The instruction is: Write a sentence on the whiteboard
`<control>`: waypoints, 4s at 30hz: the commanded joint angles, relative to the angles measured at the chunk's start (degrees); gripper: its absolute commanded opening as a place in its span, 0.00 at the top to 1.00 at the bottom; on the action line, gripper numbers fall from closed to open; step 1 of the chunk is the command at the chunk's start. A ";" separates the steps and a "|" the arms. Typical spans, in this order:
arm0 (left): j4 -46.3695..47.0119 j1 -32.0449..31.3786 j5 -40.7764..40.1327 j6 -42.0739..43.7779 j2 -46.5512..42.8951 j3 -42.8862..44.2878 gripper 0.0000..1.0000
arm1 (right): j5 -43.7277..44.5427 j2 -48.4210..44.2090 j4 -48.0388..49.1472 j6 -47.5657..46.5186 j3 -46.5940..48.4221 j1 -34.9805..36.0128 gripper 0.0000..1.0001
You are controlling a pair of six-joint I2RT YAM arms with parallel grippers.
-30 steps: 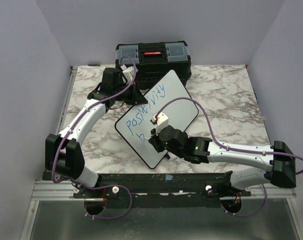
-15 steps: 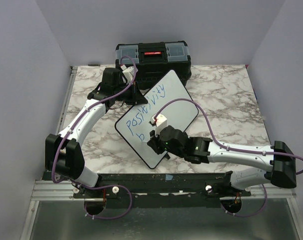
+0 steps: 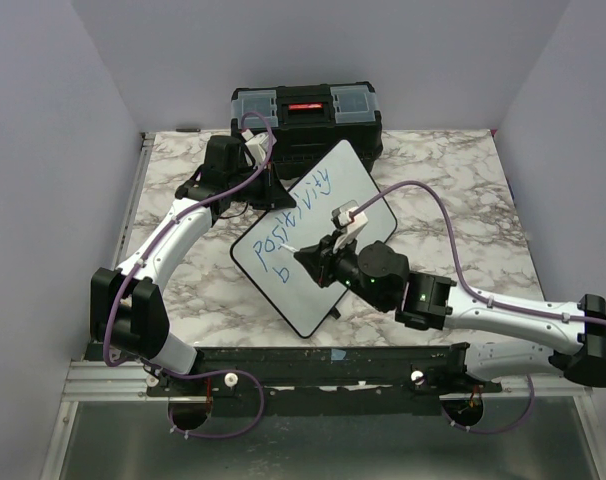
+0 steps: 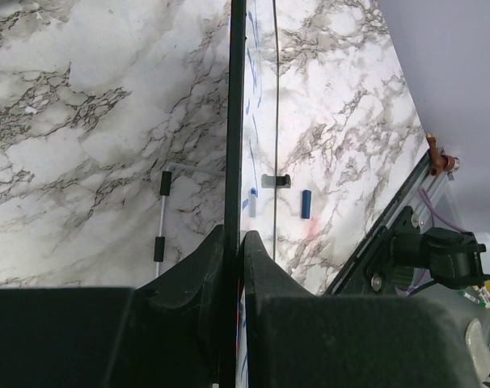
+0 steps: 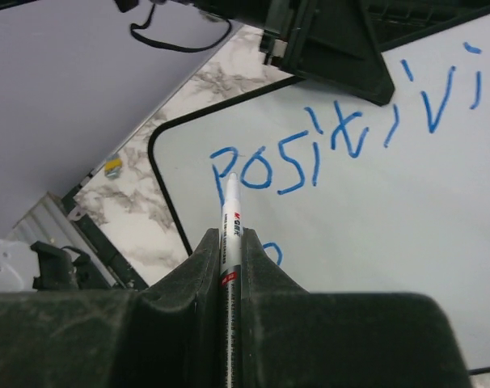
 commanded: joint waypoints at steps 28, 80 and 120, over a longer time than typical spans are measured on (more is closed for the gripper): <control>1.53 0.38 -2.85 3.30 -0.54 -0.01 1.00 | 3.66 7.88 -4.52 2.28 -1.35 0.01 0.99; 1.35 0.38 -2.63 3.21 -0.55 0.12 1.00 | 2.73 6.53 -8.66 6.32 -5.67 0.01 0.99; 1.53 0.38 -2.66 3.47 0.09 0.25 1.00 | 12.80 7.85 -9.35 3.38 2.07 -0.10 0.99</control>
